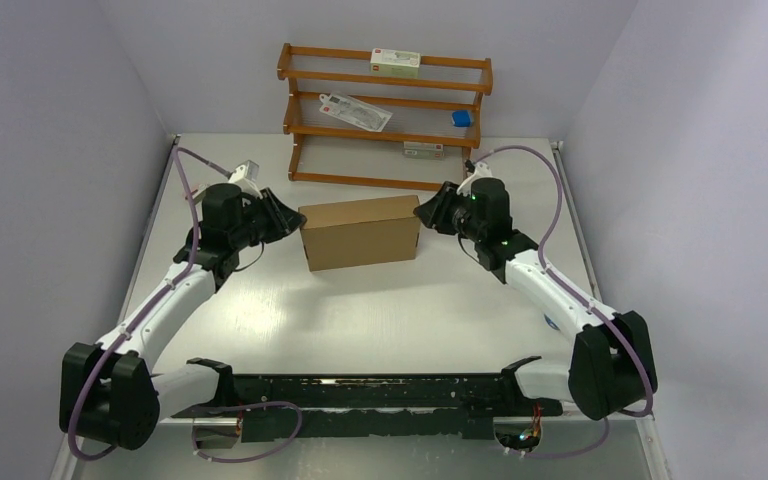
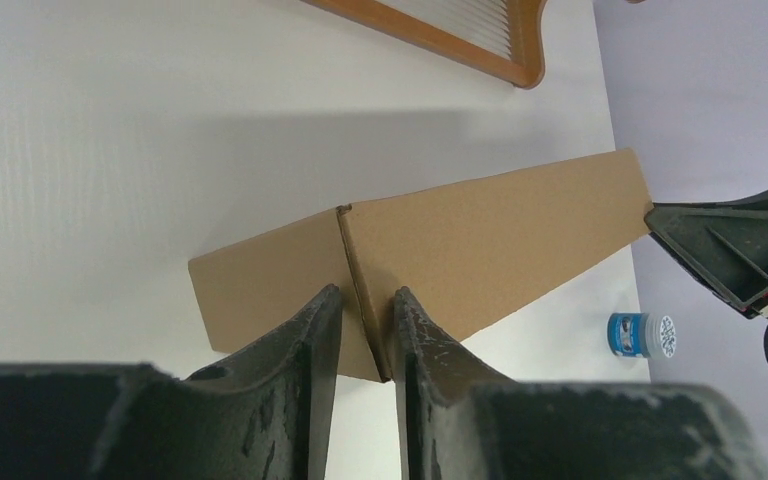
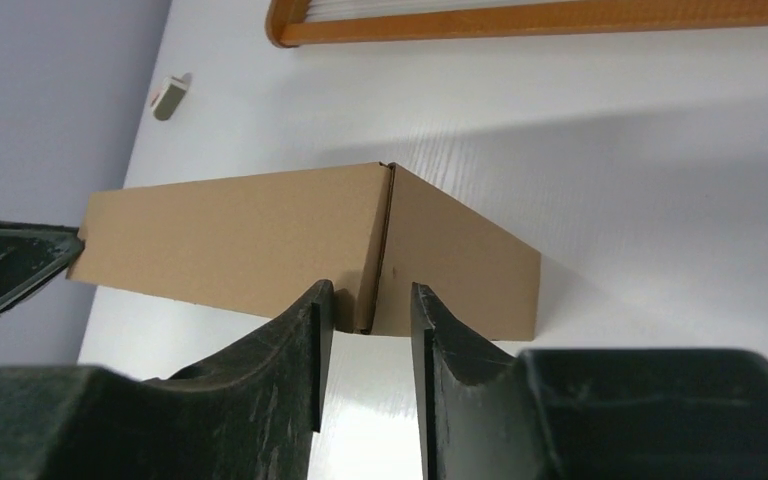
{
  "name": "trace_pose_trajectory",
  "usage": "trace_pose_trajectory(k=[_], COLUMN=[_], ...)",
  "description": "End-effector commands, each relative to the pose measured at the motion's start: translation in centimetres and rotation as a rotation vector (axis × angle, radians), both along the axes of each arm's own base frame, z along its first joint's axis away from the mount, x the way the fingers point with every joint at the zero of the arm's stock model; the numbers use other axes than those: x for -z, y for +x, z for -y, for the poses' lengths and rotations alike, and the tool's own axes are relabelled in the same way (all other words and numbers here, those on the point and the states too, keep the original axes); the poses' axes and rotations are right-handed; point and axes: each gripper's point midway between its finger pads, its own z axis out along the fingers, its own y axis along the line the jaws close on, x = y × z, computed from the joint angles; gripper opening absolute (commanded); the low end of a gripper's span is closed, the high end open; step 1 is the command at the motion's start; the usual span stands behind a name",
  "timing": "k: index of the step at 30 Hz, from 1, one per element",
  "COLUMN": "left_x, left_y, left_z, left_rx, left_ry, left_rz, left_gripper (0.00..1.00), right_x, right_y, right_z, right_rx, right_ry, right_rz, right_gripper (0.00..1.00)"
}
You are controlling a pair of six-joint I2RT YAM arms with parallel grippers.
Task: Fold the paper box
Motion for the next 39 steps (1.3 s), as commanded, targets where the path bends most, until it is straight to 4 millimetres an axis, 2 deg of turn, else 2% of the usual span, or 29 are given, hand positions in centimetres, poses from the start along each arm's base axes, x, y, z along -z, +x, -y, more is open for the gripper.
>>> trace_pose_trajectory(k=[1,7,14,20,28,35,39], left_x=[10.1,11.8,13.9,14.7,15.5,14.3,14.3], left_y=[-5.3,-5.8,-6.7,-7.4,-7.7,-6.5,-6.5], left_z=[-2.4,-2.1,-2.7,-2.8,-2.9,-3.2,-3.2], left_rx=[0.021,0.022,-0.004,-0.009,-0.011,-0.002,-0.001], left_ry=[0.194,0.154,0.071,-0.009,-0.019,0.025,0.018], left_rz=[-0.336,-0.379,-0.462,-0.501,-0.530,-0.493,-0.490], left_gripper=[0.30,0.30,0.32,0.34,0.26,0.26,0.24], right_x=[7.8,11.0,13.3,14.7,13.8,9.5,9.8], right_y=[-3.2,-5.0,-5.9,-7.1,-7.3,-4.5,-4.3], right_z=[1.7,2.5,3.2,2.9,2.0,0.8,0.6], right_rx=[-0.017,-0.019,0.000,-0.018,-0.049,-0.079,-0.091], right_ry=[-0.047,-0.018,0.036,0.120,0.178,0.276,0.291], right_rz=[-0.236,-0.315,-0.389,-0.465,-0.468,-0.379,-0.400], right_gripper=[0.34,0.27,0.17,0.08,0.08,0.15,0.12])
